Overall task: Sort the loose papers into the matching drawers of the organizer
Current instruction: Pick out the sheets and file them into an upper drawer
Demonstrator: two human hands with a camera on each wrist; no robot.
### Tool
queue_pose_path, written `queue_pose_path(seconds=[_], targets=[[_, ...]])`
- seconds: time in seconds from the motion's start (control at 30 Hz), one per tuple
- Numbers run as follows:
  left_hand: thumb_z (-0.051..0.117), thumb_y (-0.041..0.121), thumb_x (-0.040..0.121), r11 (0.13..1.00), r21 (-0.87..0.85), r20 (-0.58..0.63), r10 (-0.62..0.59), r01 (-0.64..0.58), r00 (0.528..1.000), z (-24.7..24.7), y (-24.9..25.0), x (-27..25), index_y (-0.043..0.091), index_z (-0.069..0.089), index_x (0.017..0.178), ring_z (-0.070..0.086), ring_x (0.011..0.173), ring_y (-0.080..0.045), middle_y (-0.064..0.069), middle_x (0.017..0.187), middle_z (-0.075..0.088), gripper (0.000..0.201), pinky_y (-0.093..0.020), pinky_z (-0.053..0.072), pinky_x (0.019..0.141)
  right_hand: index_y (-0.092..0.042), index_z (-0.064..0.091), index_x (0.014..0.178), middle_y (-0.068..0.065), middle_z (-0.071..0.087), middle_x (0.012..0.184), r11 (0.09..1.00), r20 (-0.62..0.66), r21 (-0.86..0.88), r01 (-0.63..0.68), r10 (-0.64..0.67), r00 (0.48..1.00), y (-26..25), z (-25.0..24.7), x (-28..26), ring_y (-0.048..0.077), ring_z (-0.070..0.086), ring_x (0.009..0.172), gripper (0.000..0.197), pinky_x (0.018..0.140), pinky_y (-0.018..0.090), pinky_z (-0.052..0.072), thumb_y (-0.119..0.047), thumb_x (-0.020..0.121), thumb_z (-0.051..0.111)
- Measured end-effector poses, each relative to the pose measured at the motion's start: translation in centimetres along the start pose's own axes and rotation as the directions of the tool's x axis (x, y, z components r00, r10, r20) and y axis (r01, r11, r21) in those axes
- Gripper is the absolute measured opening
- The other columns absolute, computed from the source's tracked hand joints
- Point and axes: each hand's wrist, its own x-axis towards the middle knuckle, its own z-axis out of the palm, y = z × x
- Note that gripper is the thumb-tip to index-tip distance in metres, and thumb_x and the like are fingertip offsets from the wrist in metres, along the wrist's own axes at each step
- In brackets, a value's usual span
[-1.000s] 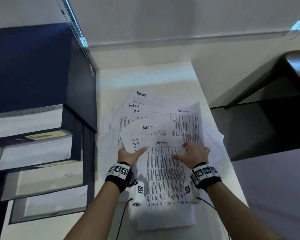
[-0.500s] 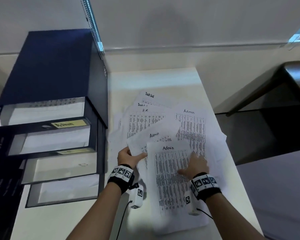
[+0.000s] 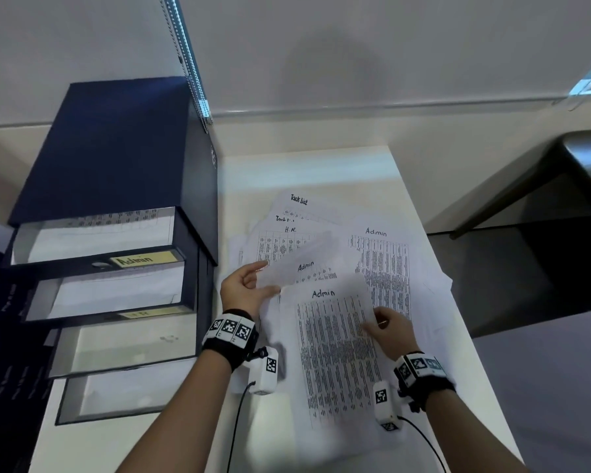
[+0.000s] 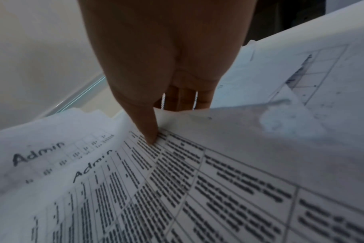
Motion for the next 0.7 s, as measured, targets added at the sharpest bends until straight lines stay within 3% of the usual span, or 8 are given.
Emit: queue_pose_path(seconds=[0.07, 0.13, 0.2, 0.27, 0.4, 0.57, 0.63, 0.7], targets=[[0.092, 0.003, 0.060, 1.000, -0.003, -0.052, -0.003, 0.002, 0.999, -0.1, 0.1, 0.3, 0.013, 0.074, 0.095, 0.070, 0.075, -0.007, -0.004, 0.088, 0.074, 0.040, -0.022, 0.056, 0.070, -0.018, 0.073, 0.074, -0.008, 0.070, 0.069, 0.999, -0.058, 0.039, -0.009, 0.011, 0.998, 0.5, -0.5, 0.5, 0.009, 0.064, 0.065, 0.010, 0.060, 0.012, 0.042, -0.023, 0.083, 0.077], [0.083, 0.022, 0.078, 1.000, 0.011, -0.111, 0.012, -0.011, 0.994, -0.2, 0.4, 0.8, 0.007, 0.068, 0.074, 0.052, 0.052, -0.010, -0.002, 0.064, 0.060, 0.022, -0.023, 0.043, 0.058, -0.020, 0.073, 0.069, -0.008, 0.070, 0.065, 0.998, -0.075, 0.052, -0.038, 0.042, 0.996, 1.4, -1.1, 0.9, 0.008, 0.064, 0.062, 0.015, 0.061, 0.017, 0.045, -0.026, 0.081, 0.079], [0.071, 0.034, 0.089, 1.000, 0.021, -0.112, 0.017, -0.015, 0.994, -0.3, -0.1, 1.7, 0.005, 0.053, 0.063, 0.032, 0.053, -0.016, -0.007, 0.059, 0.036, 0.043, -0.024, 0.028, 0.056, -0.022, 0.073, 0.067, -0.007, 0.070, 0.064, 0.998, -0.063, 0.043, -0.035, 0.038, 0.997, 2.1, -1.6, 1.1, 0.008, 0.065, 0.062, 0.016, 0.062, 0.023, 0.051, -0.028, 0.081, 0.079], [0.063, 0.033, 0.094, 0.999, 0.039, -0.110, 0.030, -0.025, 0.994, 0.0, 0.0, 2.0, 0.004, 0.046, 0.059, 0.031, 0.052, -0.012, -0.006, 0.057, 0.033, 0.049, -0.024, 0.027, 0.051, -0.023, 0.072, 0.066, -0.007, 0.070, 0.063, 0.999, -0.066, 0.026, -0.028, 0.030, 0.997, 2.4, -1.9, 1.3, 0.008, 0.066, 0.062, 0.017, 0.062, 0.026, 0.053, -0.030, 0.081, 0.078], [0.054, 0.030, 0.100, 0.997, -0.069, -0.212, 0.001, -0.016, 0.977, 0.8, 0.6, 2.6, 0.008, 0.066, 0.080, 0.054, 0.067, -0.007, 0.003, 0.071, 0.062, 0.032, -0.012, 0.047, 0.064, -0.020, 0.076, 0.074, -0.009, 0.071, 0.068, 0.997, -0.172, 0.008, -0.073, 0.073, 0.982, 2.9, -2.3, 1.8, 0.005, 0.066, 0.065, 0.012, 0.060, 0.019, 0.048, -0.029, 0.082, 0.077], [0.059, 0.017, 0.098, 0.997, -0.054, -0.165, 0.054, -0.064, 0.985, 0.5, -0.1, 3.3, 0.015, 0.069, 0.084, 0.058, 0.066, -0.003, 0.007, 0.073, 0.063, 0.017, -0.016, 0.051, 0.065, -0.017, 0.075, 0.080, -0.010, 0.070, 0.070, 0.998, -0.104, 0.021, -0.065, 0.067, 0.992, 2.8, -1.7, 2.2, 0.004, 0.066, 0.069, 0.005, 0.063, 0.017, 0.048, -0.020, 0.084, 0.076], [0.062, 0.012, 0.095, 0.997, -0.025, -0.168, 0.071, -0.076, 0.983, 0.4, -0.5, 3.4, 0.015, 0.072, 0.101, 0.065, 0.072, 0.001, 0.009, 0.081, 0.068, 0.011, -0.017, 0.055, 0.075, -0.015, 0.076, 0.084, -0.010, 0.070, 0.070, 0.998, -0.093, 0.039, -0.045, 0.049, 0.994, 2.3, -1.4, 2.3, 0.002, 0.066, 0.069, 0.005, 0.062, 0.013, 0.046, -0.020, 0.086, 0.075], [0.062, 0.019, 0.096, 1.000, 0.010, -0.212, 0.008, -0.006, 0.977, 0.3, -0.9, 3.9, 0.015, 0.066, 0.112, 0.065, 0.090, -0.010, 0.008, 0.089, 0.067, 0.017, -0.025, 0.052, 0.088, -0.015, 0.077, 0.087, -0.008, 0.071, 0.072, 0.997, -0.092, 0.069, -0.035, 0.041, 0.995, 1.7, -1.0, 2.5, 0.005, 0.067, 0.070, 0.008, 0.062, 0.013, 0.047, -0.021, 0.088, 0.072]])
